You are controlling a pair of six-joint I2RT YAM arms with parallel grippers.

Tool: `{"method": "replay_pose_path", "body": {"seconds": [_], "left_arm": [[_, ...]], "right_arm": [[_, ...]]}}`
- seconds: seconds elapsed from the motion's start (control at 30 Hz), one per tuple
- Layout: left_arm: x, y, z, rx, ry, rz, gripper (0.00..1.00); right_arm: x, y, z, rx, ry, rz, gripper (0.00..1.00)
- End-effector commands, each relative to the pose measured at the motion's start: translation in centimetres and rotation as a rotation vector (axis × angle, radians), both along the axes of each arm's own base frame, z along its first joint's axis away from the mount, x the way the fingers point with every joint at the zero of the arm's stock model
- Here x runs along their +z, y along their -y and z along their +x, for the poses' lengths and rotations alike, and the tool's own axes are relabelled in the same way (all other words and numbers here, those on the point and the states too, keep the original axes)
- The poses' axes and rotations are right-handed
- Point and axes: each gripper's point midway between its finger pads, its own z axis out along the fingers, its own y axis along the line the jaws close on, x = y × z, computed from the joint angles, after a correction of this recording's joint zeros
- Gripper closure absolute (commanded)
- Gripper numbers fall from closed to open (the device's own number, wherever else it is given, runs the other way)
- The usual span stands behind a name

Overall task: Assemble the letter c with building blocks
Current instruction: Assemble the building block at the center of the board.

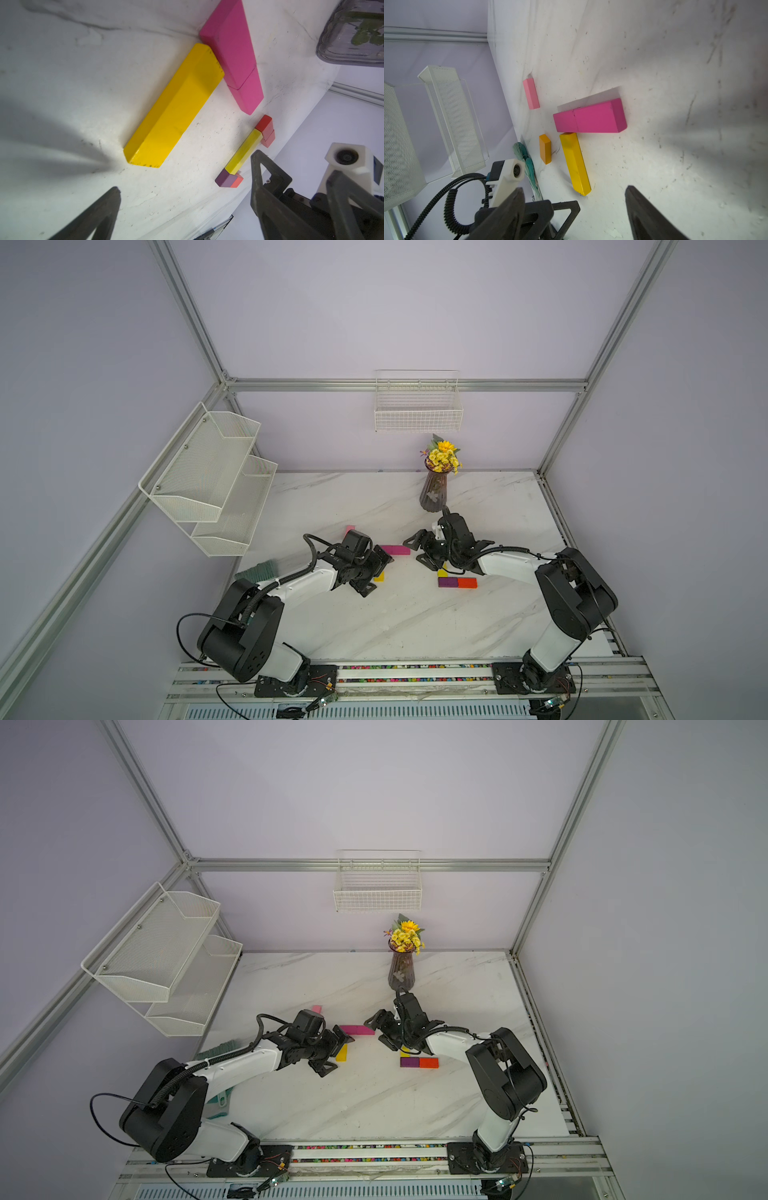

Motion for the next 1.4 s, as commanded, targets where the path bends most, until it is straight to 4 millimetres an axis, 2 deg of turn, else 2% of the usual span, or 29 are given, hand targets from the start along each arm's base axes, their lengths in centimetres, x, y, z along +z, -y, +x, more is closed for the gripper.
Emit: {"method": "replay_pose_path", "body": {"seconds": [0.0, 0.13, 0.17, 0.77, 0.83, 1.37], "left_arm": [[1.2, 0.2, 0.9, 0.061, 0.045, -0.041, 0.00], [0.5, -0.1, 0.3, 0.079, 0.033, -0.030, 0.00], [1.4, -0.1, 0.3, 0.085, 0.059, -0.049, 0.00], [1.4, 0.9, 0.9, 0.085, 0.106, -0.123, 0.00], [0.3, 1.0, 0.9, 0.081, 0.081, -0.112, 0.00], [-0.2, 0.9, 1.3, 0.080, 0.085, -0.108, 0.00]], "right_arm": [[0.3, 0.2, -0.2, 0.015, -0.011, 0.011, 0.22], [0.4, 0.3, 0.0, 0.011, -0.005, 0.011, 0.22], [0.4, 0.4, 0.0, 0.008, -0.003, 0.010, 0.22], [0.8, 1.9, -0.4, -0.051, 0.011, -0.025, 0.22], [0.8, 2.0, -0.4, -0.056, 0.011, -0.029, 0.22], [1.5, 2.2, -0.3, -0.067, 0.017, -0.039, 0.22]]}}
